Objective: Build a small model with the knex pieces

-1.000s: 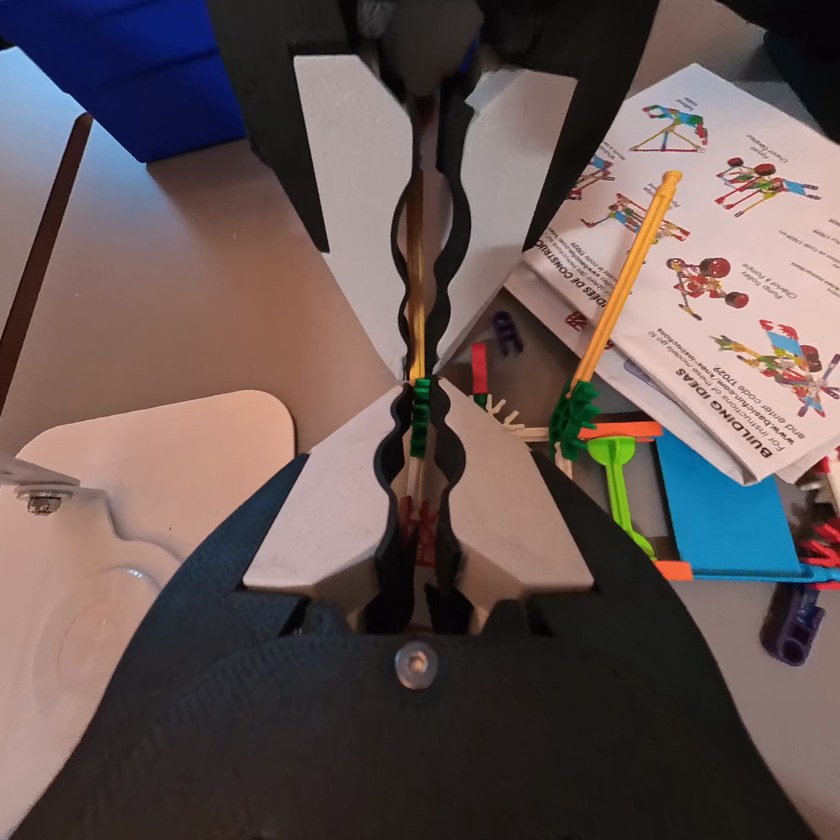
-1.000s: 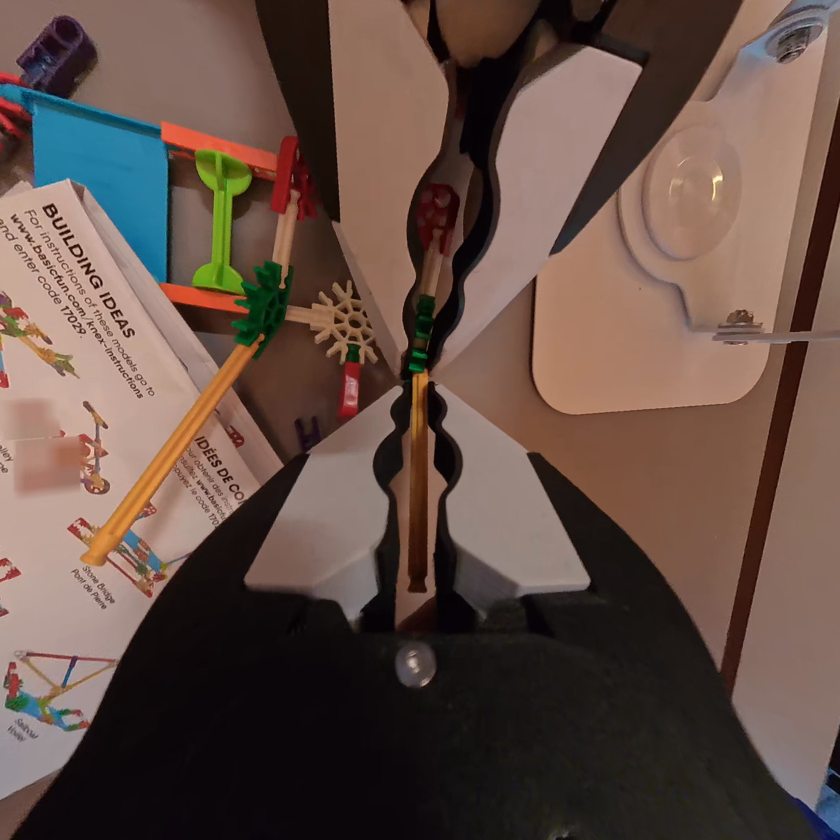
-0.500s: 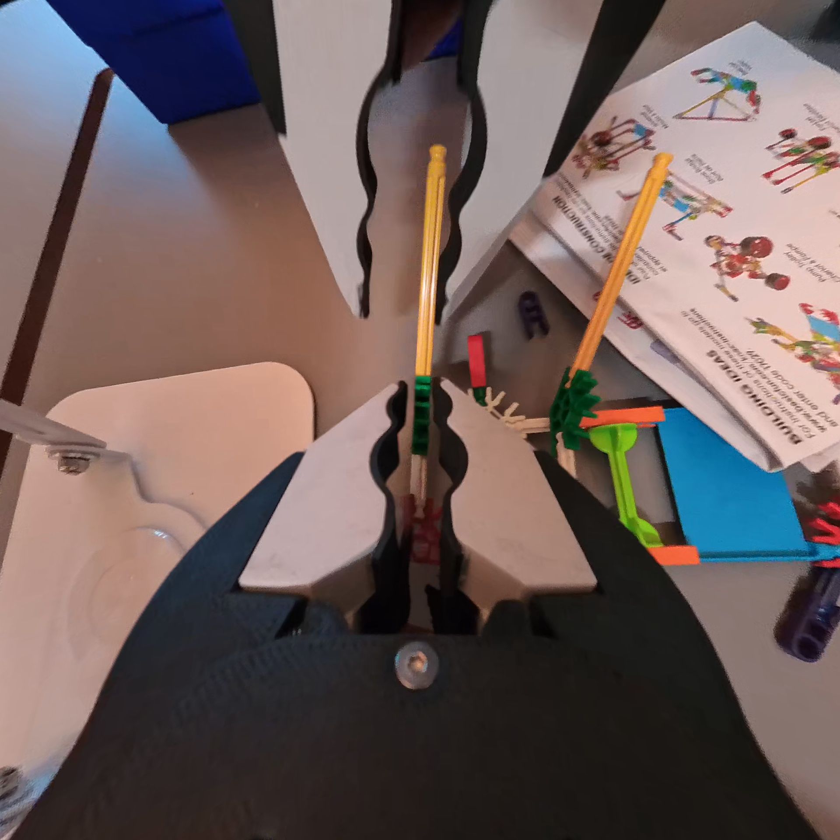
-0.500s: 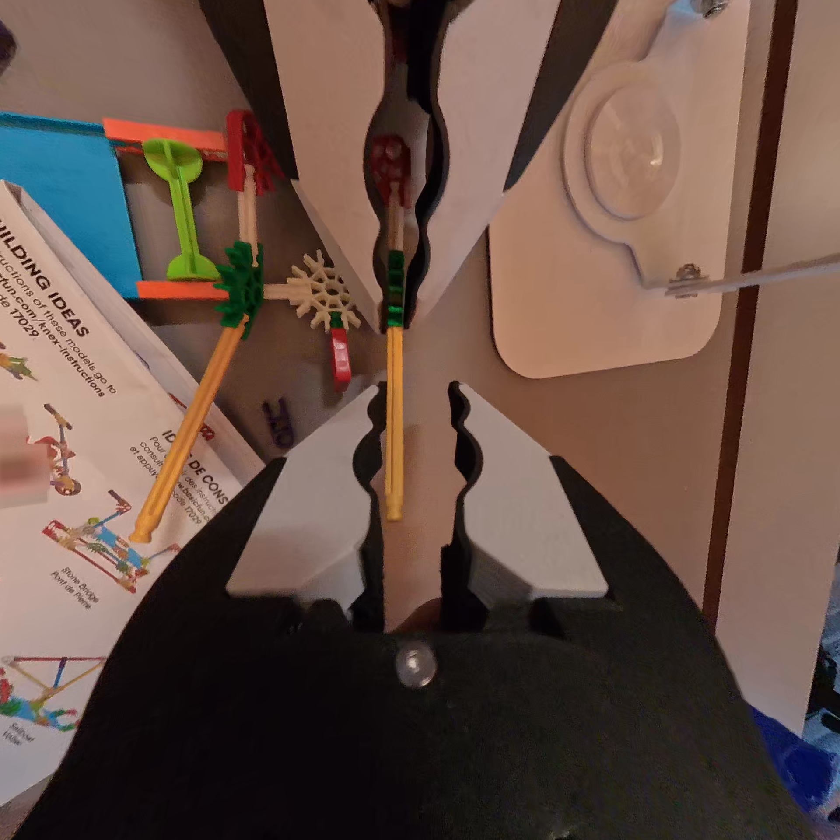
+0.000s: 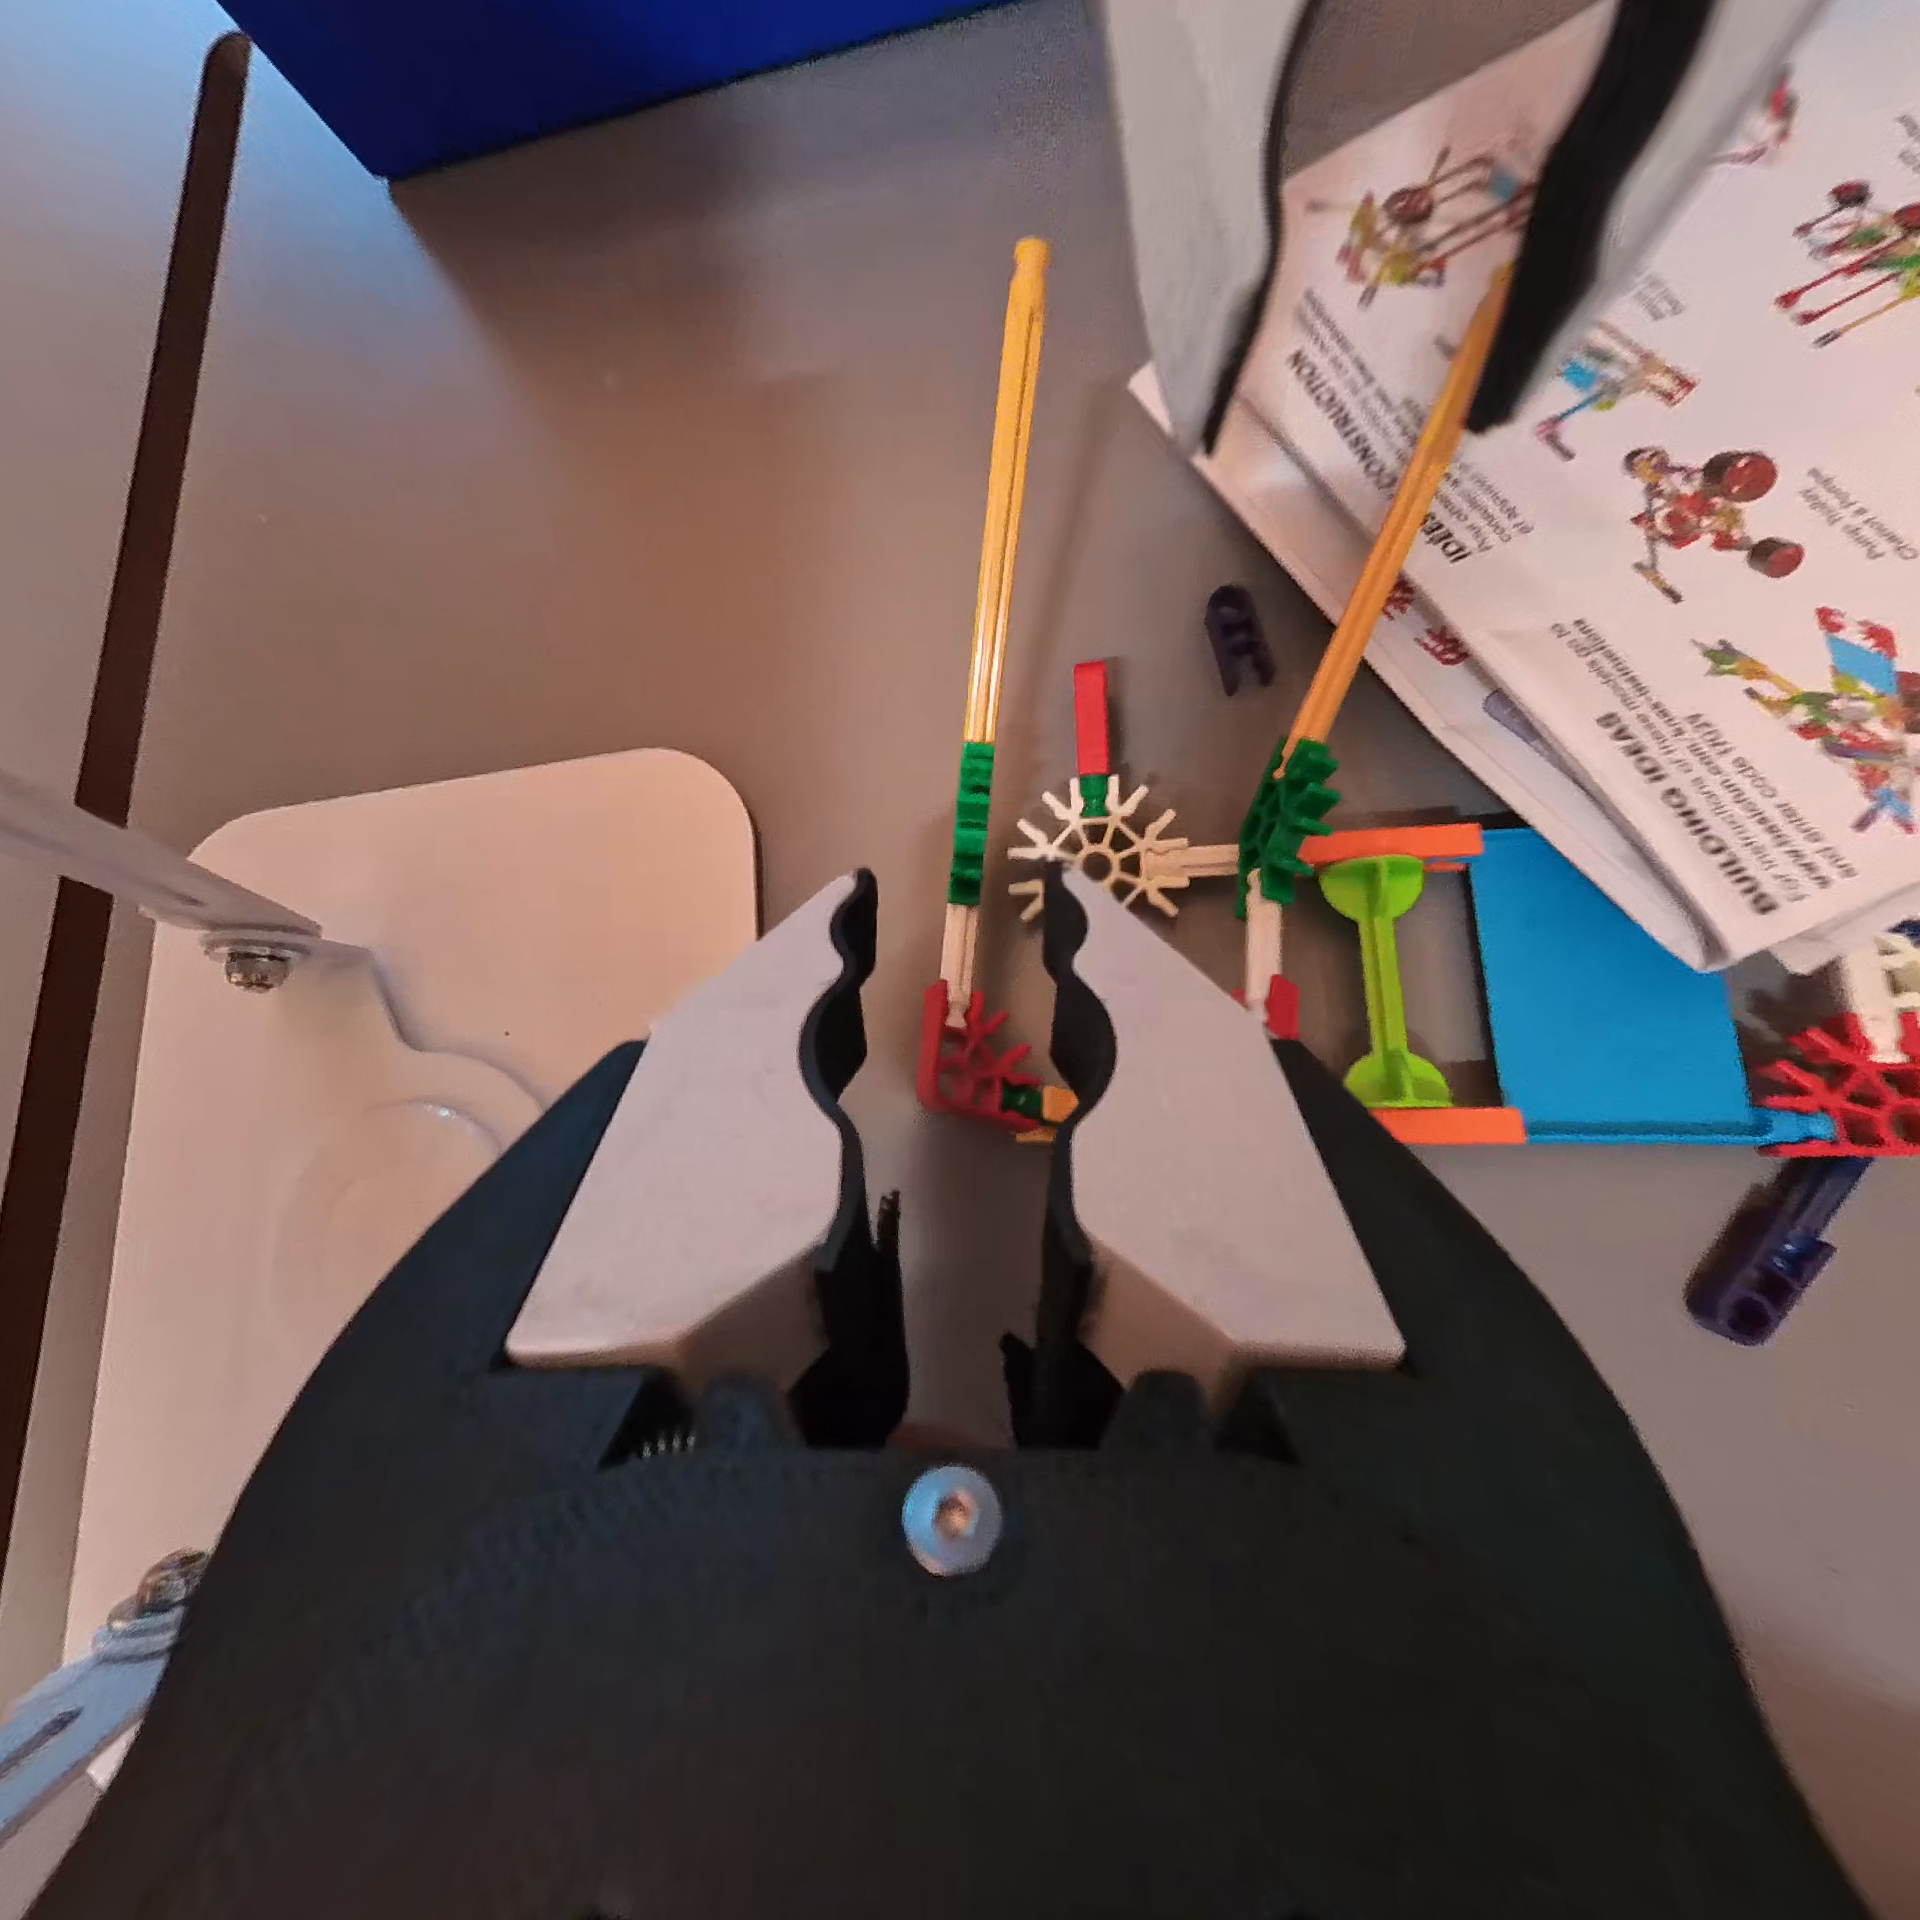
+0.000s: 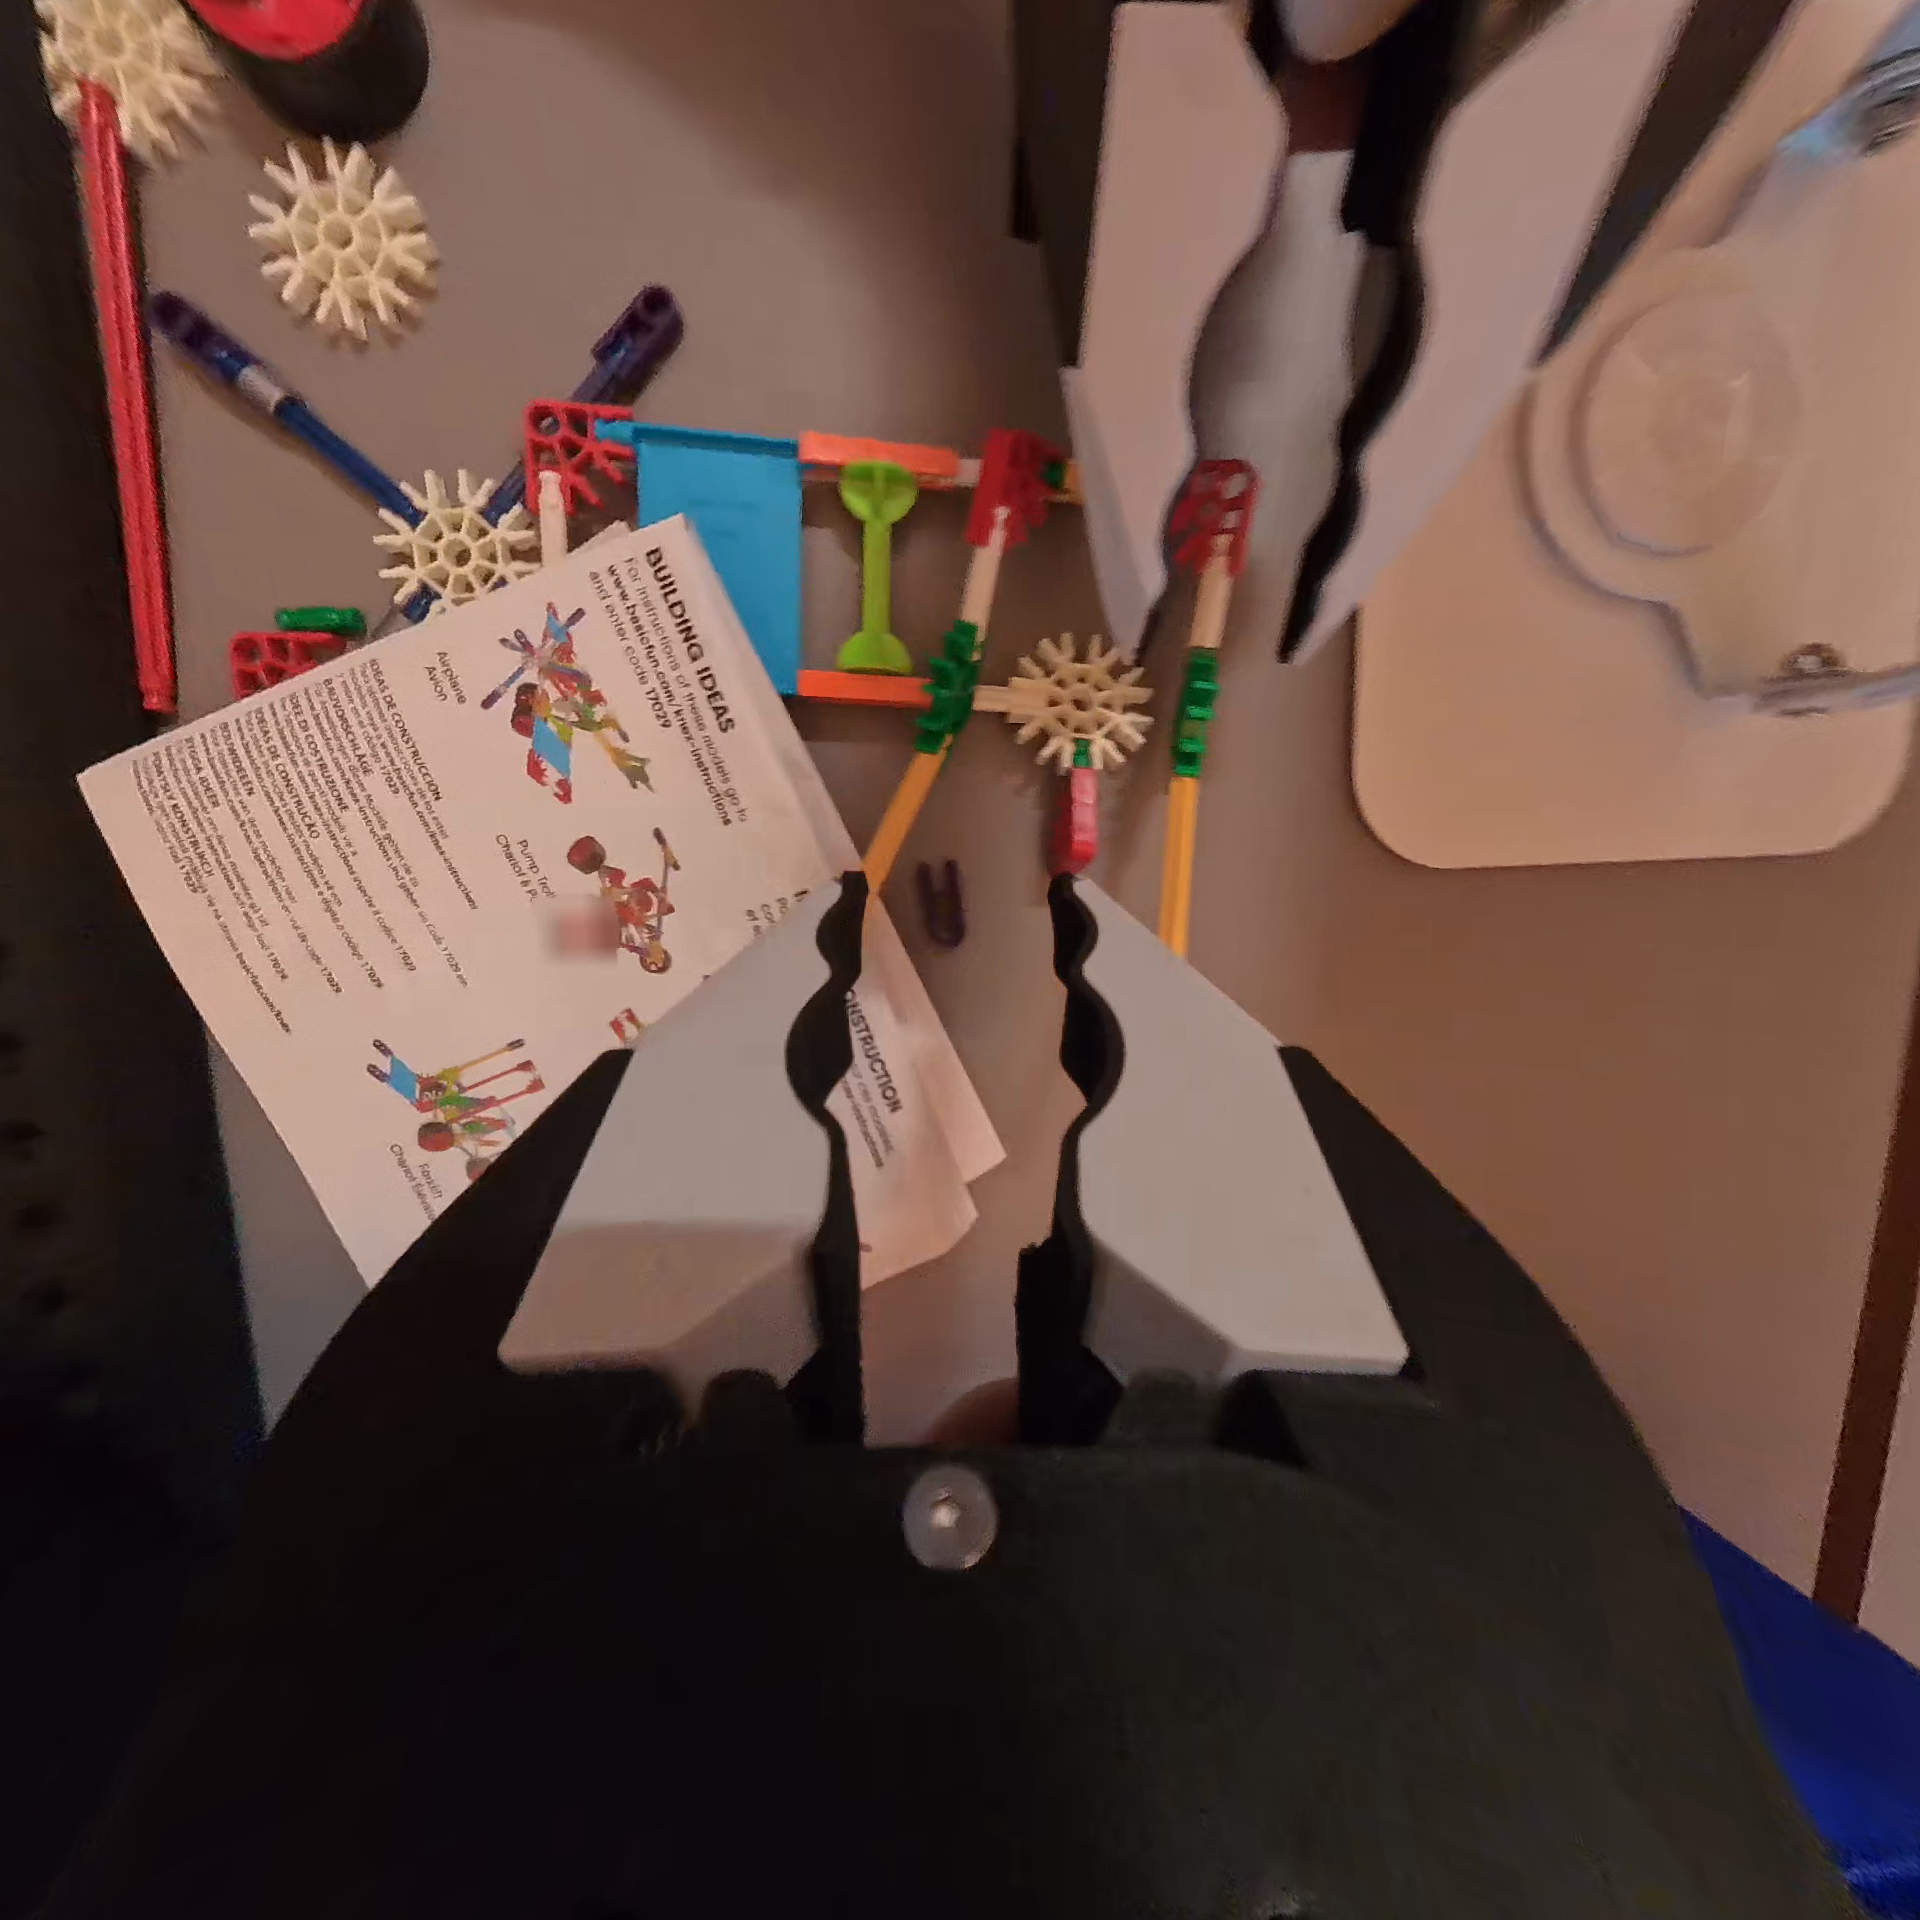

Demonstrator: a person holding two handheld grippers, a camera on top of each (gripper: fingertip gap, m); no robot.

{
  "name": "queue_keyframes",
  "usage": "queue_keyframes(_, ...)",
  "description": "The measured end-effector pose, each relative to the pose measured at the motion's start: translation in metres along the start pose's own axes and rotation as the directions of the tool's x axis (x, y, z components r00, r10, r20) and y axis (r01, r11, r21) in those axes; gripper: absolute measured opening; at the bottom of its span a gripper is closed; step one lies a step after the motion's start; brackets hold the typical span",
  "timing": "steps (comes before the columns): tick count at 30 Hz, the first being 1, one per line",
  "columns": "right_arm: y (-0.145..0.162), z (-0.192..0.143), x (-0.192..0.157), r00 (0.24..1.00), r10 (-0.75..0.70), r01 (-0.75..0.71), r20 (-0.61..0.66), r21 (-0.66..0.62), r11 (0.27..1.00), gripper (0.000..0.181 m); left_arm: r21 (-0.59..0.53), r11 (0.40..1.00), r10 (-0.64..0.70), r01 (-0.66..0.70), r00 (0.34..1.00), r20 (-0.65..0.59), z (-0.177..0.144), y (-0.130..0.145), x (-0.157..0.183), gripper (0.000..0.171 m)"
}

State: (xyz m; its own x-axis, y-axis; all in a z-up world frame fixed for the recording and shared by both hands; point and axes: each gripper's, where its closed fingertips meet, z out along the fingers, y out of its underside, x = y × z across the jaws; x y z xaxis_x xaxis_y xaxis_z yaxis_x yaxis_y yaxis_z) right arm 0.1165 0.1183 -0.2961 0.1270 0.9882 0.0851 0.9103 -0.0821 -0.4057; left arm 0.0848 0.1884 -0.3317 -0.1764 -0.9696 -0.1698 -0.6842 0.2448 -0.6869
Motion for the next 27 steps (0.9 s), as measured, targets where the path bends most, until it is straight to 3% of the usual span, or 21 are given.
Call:
queue_keyframes(5, 0.008, 0.031, -0.011, 0.999, -0.027, 0.034, 0.041, -0.163, 0.986, 0.039, -0.021, 1.0, -0.01, 0.01, 1.0, -0.006, 0.005, 0.008, 0.0, 0.025)
queue_keyframes(10, 0.016, 0.045, -0.009, 0.998, -0.044, 0.052, 0.041, -0.228, 0.972, 0.013, -0.016, 1.0, -0.01, 0.01, 1.0, -0.006, 0.006, 0.008, 0.0, 0.017)
queue_keyframes(17, 0.017, 0.041, -0.001, 0.999, -0.023, 0.028, 0.029, -0.196, 0.98, 0.007, -0.022, 1.0, -0.01, 0.009, 1.0, -0.002, 0.011, 0.012, -0.001, 0.005)
queue_keyframes(27, 0.021, 0.042, 0.011, 1.0, 0.007, -0.003, 0.027, -0.146, 0.989, 0.004, -0.007, 1.0, 0.007, -0.007, 1.0, -0.014, 0.01, 0.011, 0.001, 0.004)
